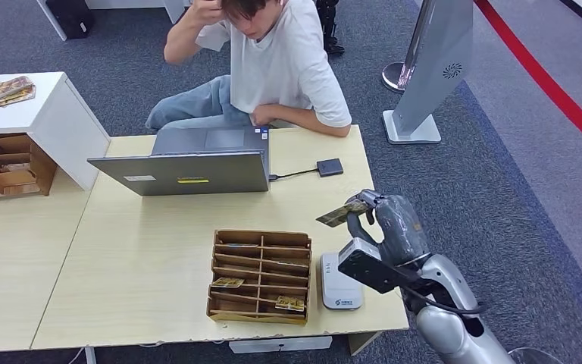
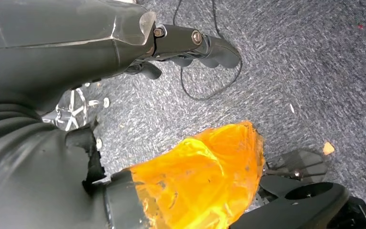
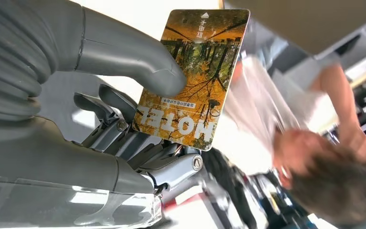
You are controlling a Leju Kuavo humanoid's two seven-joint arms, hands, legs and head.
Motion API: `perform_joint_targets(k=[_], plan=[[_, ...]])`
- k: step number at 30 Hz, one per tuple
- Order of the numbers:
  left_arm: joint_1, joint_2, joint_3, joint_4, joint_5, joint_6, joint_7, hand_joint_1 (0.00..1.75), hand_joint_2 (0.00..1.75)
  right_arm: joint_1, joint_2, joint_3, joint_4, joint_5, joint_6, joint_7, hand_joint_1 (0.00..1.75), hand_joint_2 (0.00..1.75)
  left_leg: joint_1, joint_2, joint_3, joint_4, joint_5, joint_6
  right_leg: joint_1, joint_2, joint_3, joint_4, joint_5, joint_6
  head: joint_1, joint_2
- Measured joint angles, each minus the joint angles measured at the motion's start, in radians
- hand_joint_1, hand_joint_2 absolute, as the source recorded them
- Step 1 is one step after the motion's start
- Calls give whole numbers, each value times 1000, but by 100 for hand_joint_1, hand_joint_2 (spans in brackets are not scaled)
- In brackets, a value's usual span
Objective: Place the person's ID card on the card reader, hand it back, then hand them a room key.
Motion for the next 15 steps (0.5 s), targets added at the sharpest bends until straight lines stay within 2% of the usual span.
perform_joint_targets(k=[2,6,15], plan=[[6,-2,11,0,7,12,-6,0,0,30,-1,-31,2,-102,59,-2,175,175,0,0,0,0,0,0,0,0,0,0,0,0,0,0],[9,-3,25,0,16,21,-12,0,0,44,-14,-57,11,-205,133,12,175,175,0,0,0,0,0,0,0,0,0,0,0,0,0,0],[10,-8,40,0,23,32,-15,0,0,47,-52,-79,40,-312,218,32,175,175,0,0,0,0,0,0,0,0,0,0,0,0,0,0]])
